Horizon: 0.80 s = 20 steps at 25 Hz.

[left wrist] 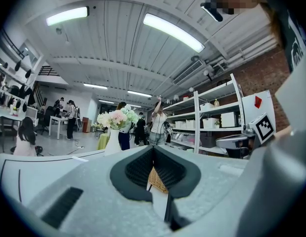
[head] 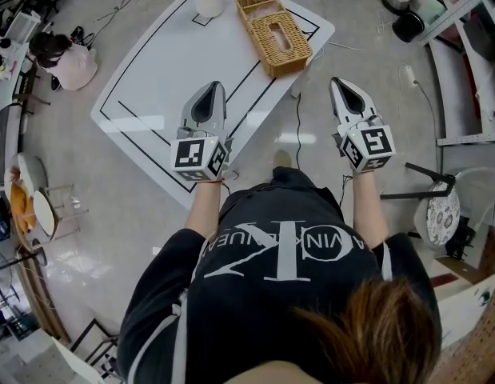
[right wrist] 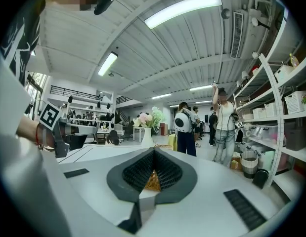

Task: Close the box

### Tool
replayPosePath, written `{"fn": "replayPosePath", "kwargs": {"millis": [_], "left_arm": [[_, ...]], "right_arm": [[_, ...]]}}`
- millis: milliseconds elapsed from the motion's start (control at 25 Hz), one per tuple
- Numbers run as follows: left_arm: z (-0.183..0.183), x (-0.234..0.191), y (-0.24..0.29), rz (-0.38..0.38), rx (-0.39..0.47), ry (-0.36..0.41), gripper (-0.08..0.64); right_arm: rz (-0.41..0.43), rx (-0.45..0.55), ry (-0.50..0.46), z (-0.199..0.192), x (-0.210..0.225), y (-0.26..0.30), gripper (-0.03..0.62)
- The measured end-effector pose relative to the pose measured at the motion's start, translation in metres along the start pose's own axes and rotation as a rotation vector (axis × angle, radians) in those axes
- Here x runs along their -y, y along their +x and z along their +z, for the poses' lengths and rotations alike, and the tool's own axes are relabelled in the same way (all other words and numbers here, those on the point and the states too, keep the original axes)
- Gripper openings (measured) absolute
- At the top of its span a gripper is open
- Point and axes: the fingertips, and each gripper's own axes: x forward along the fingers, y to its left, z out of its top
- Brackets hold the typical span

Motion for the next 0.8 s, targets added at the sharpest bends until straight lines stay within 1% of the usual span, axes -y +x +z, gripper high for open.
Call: {"fn": "replayPosePath", "kwargs": {"millis": [800], "left_arm": [[-0.002, 0.004, -0.011, -0.006, 0.003, -0.001, 0.011]], "right_arm": [[0.000, 0.005, -0.002, -0.002, -0.009, -0.012, -0.002]]}}
